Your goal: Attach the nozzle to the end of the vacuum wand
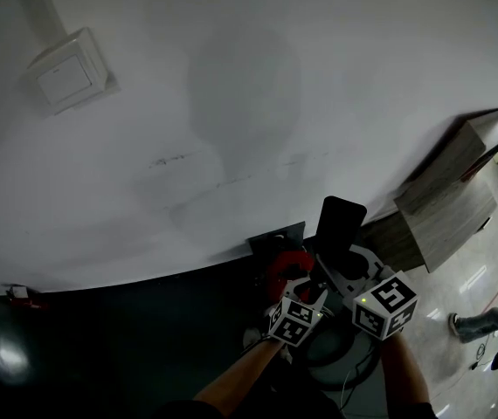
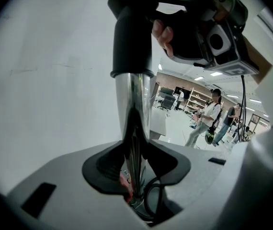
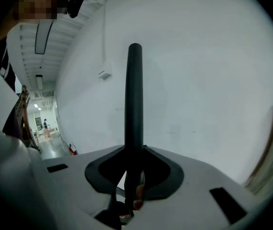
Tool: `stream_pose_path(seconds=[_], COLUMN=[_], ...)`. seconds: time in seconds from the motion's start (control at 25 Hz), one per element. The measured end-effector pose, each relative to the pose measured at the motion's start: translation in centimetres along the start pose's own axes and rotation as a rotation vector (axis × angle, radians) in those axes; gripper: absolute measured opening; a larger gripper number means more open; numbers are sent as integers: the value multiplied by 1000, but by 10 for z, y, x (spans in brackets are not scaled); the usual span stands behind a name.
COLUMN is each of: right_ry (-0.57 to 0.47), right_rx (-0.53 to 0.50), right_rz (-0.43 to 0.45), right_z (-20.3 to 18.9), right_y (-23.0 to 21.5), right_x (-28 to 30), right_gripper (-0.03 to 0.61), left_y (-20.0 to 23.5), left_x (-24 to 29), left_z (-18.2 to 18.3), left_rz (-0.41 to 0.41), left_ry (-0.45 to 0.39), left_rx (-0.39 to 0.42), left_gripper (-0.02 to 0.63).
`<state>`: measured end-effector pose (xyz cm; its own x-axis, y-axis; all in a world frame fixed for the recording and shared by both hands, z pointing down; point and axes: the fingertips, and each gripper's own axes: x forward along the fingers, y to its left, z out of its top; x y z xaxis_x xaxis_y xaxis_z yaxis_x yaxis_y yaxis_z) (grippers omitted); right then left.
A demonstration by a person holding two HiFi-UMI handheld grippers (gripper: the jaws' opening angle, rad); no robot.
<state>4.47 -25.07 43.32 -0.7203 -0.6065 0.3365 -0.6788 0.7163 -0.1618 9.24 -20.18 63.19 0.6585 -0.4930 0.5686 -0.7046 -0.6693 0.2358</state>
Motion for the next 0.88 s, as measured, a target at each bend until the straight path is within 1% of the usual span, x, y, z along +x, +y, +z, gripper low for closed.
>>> stream_pose_path(seconds=[0.24,0.4,0.52,0.88], right_ry=[-1,1,-3,-39], right_rx=[-107,-105,-64,-114], right_rz=[1,17,23,6], right_z=[-3,-5,-5,-7], right_y=[19,20,17,32], right_x=[7,8,11,8], right_gripper=[92,92,92,92], left_y=[5,6,3,6], left_x=[-3,-5,-6,-11], left_z=[-3,-5,-5,-11], left_rz=[15,20,20,9], left_ry=[4,6,8,-1], left_rx=[-10,-10,-10,-33], left_gripper=[150,150,150,150])
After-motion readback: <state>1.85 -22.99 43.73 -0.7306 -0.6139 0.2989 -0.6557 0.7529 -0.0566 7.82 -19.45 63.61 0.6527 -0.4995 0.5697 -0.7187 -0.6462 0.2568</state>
